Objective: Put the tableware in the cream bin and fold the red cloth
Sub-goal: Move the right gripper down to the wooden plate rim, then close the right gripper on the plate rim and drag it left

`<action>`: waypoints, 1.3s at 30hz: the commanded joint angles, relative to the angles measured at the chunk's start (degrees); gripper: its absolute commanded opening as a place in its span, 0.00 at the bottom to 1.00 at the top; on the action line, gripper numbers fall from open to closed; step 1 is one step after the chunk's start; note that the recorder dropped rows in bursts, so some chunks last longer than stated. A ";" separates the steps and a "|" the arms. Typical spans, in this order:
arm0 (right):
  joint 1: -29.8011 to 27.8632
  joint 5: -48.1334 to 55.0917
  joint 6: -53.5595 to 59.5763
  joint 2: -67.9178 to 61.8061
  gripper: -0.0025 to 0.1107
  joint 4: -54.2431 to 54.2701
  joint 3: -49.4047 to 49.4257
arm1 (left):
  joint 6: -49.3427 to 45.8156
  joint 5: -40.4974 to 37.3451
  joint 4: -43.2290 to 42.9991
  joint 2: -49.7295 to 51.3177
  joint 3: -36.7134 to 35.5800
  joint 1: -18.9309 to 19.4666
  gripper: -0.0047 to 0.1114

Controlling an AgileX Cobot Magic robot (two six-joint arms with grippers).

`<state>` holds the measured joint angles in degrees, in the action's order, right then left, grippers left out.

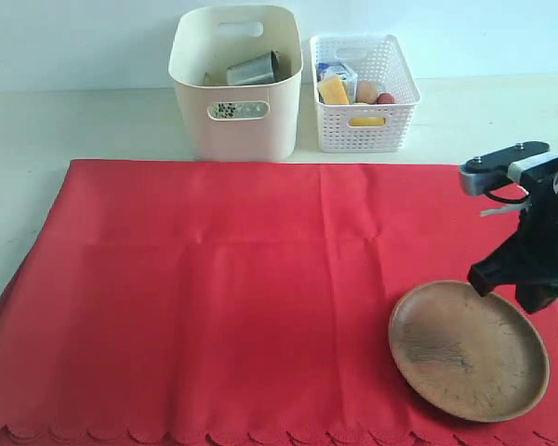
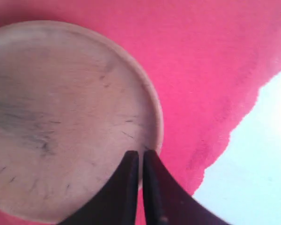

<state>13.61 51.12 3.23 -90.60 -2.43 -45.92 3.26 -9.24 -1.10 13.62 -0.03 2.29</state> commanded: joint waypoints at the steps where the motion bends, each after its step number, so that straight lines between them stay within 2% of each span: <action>1: -0.10 -3.51 -7.81 0.30 0.21 -4.69 1.07 | -0.01 0.38 0.30 0.47 0.03 -0.07 0.05; 4: -0.10 -6.38 -7.81 -0.14 0.31 -3.58 1.68 | -0.01 0.38 0.30 0.47 0.03 -0.07 0.05; 6: -0.10 -7.58 -7.81 -0.99 0.34 -3.58 1.92 | -0.01 0.38 0.30 0.47 0.03 -0.07 0.05; 21: -0.10 -12.69 -5.79 -9.38 0.33 -1.27 2.34 | -0.01 0.38 0.30 0.47 0.03 -0.07 0.05; 24: -0.10 -12.69 0.62 -10.06 0.26 3.26 2.34 | -0.01 0.38 0.30 0.47 0.03 -0.07 0.05; 28: -0.10 -12.69 4.70 -9.99 0.02 7.01 2.14 | -0.01 0.38 0.30 0.47 0.03 -0.07 0.05; 34: -0.10 -11.61 5.54 -6.54 0.02 8.31 1.38 | -0.01 0.38 0.30 0.47 0.03 -0.07 0.05; 39: -0.10 -10.81 15.86 -2.15 0.02 21.34 -0.98 | -0.01 0.38 0.30 0.47 0.03 -0.07 0.05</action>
<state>13.51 40.36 12.79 -95.16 11.56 -45.50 3.26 -9.24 -1.10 13.62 -0.03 2.29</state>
